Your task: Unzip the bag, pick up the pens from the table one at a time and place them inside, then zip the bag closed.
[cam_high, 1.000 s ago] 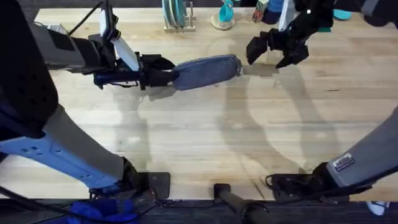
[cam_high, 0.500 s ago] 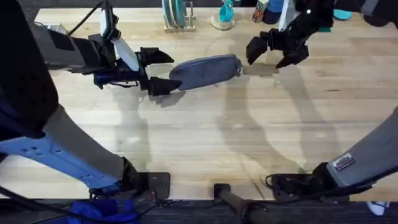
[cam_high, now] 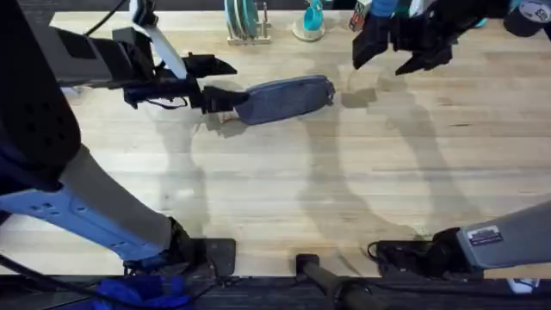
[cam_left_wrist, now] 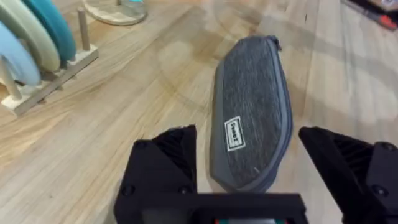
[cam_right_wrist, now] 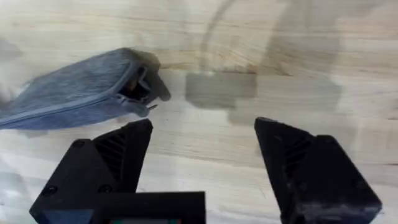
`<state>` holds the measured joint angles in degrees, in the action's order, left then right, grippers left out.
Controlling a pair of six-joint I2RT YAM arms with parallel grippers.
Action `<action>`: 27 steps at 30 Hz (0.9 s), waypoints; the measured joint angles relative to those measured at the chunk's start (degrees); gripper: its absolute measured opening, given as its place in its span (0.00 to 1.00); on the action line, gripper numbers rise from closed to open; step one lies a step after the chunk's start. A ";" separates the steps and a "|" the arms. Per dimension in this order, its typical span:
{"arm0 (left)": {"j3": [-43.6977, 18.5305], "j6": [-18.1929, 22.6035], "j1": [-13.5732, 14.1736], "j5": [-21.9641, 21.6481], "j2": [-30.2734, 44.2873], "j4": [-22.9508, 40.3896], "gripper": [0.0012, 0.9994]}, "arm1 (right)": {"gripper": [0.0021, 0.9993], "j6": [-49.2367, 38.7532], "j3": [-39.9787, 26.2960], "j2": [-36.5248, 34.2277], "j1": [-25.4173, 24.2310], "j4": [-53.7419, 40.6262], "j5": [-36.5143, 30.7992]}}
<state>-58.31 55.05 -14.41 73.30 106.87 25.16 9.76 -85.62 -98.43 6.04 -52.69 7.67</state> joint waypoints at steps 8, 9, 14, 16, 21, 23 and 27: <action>-3.07 -8.56 -0.09 -5.94 -8.04 8.94 1.00 | 1.00 0.02 0.00 5.62 0.00 -1.41 0.04; -3.49 -9.56 -0.08 -7.36 -10.11 9.33 1.00 | 1.00 0.00 0.00 6.26 0.00 -1.79 0.04; -4.98 -14.92 0.04 -13.56 -21.61 10.92 1.00 | 1.00 -0.70 0.00 8.78 0.39 -3.88 0.02; -5.09 -17.25 0.04 -15.98 -25.94 12.30 1.00 | 1.00 -1.15 0.00 9.60 1.13 -4.76 0.03; -5.09 -22.75 0.04 -22.61 -34.29 18.62 1.00 | 1.00 -1.79 0.00 11.42 3.92 -7.85 0.04; -5.09 -24.17 0.04 -24.77 -36.96 21.24 1.00 | 1.00 -2.30 0.00 11.87 4.92 -9.21 0.04; -5.09 -26.83 0.04 -29.19 -42.46 26.08 1.00 | 1.00 -2.77 -0.02 12.44 6.76 -11.68 0.05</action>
<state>-63.40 28.22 -14.37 44.11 64.41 51.24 6.99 -85.65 -85.99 12.80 -64.37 7.72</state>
